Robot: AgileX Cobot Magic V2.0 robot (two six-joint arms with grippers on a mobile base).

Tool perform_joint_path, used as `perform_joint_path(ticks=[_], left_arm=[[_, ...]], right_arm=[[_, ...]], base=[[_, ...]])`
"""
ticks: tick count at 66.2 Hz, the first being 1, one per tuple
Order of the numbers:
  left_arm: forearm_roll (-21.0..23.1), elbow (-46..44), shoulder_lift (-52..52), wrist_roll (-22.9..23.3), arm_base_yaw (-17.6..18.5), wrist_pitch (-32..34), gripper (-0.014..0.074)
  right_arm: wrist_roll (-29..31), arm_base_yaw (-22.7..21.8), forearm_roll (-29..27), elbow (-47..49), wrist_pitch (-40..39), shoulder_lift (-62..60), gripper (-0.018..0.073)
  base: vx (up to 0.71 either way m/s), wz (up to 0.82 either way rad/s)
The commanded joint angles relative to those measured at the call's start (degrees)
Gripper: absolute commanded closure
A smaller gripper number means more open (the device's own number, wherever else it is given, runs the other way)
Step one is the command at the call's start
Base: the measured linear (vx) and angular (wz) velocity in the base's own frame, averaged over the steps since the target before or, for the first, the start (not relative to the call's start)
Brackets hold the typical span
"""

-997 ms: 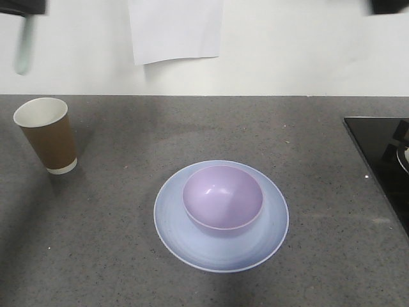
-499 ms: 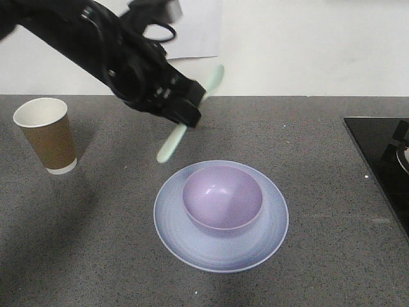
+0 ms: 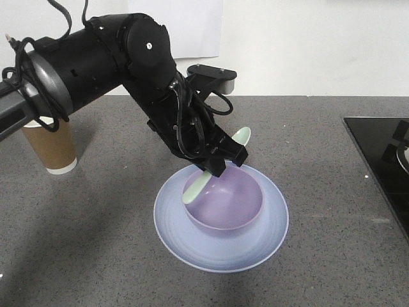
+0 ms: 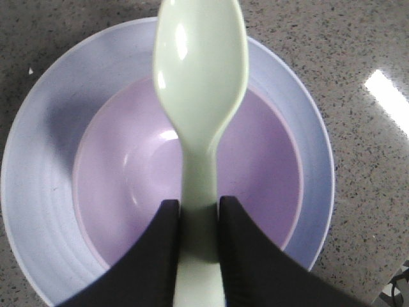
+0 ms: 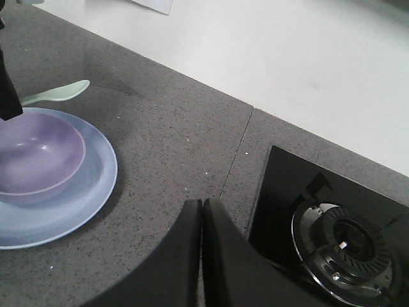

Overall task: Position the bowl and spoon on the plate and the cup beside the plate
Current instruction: 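Move the held pale green spoon over the bowl with the left gripper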

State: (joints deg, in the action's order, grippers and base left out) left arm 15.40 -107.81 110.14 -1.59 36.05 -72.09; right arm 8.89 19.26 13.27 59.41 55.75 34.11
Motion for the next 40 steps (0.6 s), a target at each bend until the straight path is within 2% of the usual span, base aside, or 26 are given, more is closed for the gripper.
perform_joint_path(ticks=[1, 8, 24, 40], left_arm=[[1.4, -1.4, -3.1, 1.0, 0.2, 0.7, 0.0603], [1.4, -0.8, -3.4, 2.6, 0.2, 0.7, 0.0603], [1.3, 6.6, -7.3, 2.0, 0.2, 0.7, 0.0603], [1.3, 6.4, -7.2, 2.0, 0.5, 0.7, 0.0603]], right_arm=[[0.1, -0.1, 1.4, 1.3, -4.1, 0.3, 0.0565], [0.1, -0.1, 1.6, 1.3, -4.1, 0.3, 0.0565], [0.1, -0.1, 1.6, 1.3, -4.2, 0.3, 0.0565], [0.1, -0.1, 1.2, 1.3, -5.9, 0.3, 0.0565]], base=[[0.0, 0.0], [0.0, 0.0], [0.0, 0.0], [0.0, 0.0]])
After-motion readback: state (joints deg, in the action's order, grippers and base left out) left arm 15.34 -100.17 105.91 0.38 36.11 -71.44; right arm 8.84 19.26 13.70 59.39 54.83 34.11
